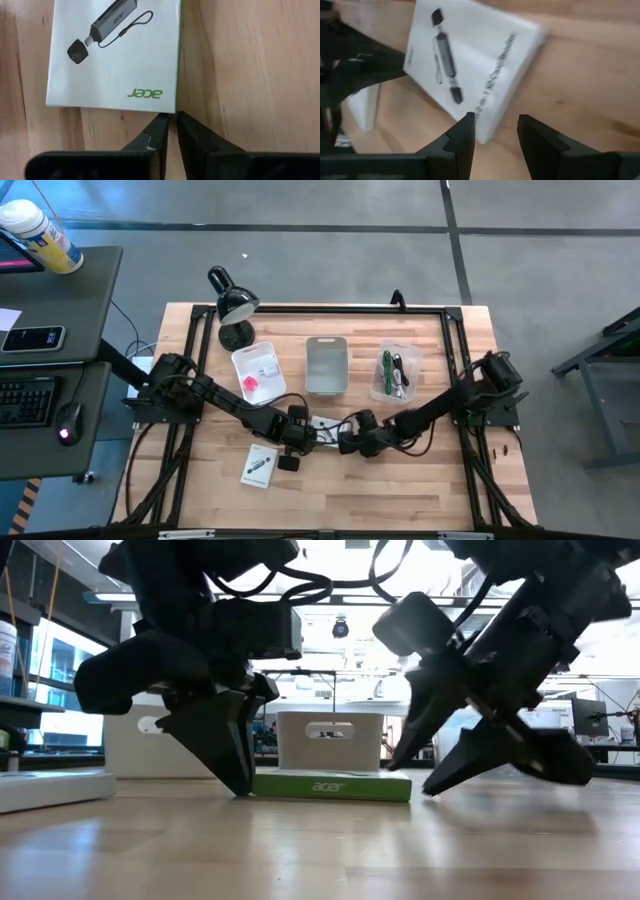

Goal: Pick and place items into bin
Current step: Put the right white card reader box into the gray bin

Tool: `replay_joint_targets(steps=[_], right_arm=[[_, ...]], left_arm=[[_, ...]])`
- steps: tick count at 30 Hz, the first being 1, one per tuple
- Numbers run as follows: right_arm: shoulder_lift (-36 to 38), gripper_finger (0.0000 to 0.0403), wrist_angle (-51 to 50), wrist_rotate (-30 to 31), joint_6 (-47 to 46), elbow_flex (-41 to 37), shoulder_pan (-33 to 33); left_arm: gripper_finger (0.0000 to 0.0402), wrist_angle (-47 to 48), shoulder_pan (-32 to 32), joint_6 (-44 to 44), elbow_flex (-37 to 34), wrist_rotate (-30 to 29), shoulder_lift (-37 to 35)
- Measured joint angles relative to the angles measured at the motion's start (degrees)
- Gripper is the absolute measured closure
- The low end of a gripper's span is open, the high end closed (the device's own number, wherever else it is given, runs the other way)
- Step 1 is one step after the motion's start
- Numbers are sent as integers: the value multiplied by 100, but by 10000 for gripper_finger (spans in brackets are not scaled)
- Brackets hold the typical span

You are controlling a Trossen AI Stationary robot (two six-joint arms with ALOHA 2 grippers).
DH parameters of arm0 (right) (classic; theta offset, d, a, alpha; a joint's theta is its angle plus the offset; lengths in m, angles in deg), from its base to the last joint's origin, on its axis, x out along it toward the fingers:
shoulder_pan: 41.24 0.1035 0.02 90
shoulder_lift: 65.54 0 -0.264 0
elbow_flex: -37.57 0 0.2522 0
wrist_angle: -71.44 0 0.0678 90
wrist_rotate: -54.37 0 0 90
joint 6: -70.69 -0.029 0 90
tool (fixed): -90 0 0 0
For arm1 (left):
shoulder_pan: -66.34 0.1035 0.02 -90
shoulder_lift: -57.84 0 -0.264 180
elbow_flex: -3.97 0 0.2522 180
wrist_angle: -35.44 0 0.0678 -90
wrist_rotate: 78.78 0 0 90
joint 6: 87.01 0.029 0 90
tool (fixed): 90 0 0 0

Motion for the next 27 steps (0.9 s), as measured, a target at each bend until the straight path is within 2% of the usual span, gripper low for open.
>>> replay_joint_targets(steps=[4, 15, 18, 22, 27], right_arm=[[289, 263, -587, 37, 11, 0, 4], [141, 263, -685, -63, -95, -22, -163], [63, 263, -410, -132, -194, -182, -168], [36, 263, 606, -94, -174, -508, -219], [32, 263, 735, -184, -137, -576, -326]], left_arm=[[369, -65, 0, -17, -4, -32, 7], [369, -389, 4, -13, -15, -21, 35], [369, -372, 4, -4, -15, -23, 35], [369, -366, 4, 2, -15, -35, 36], [370, -363, 4, 83, -15, -39, 52]])
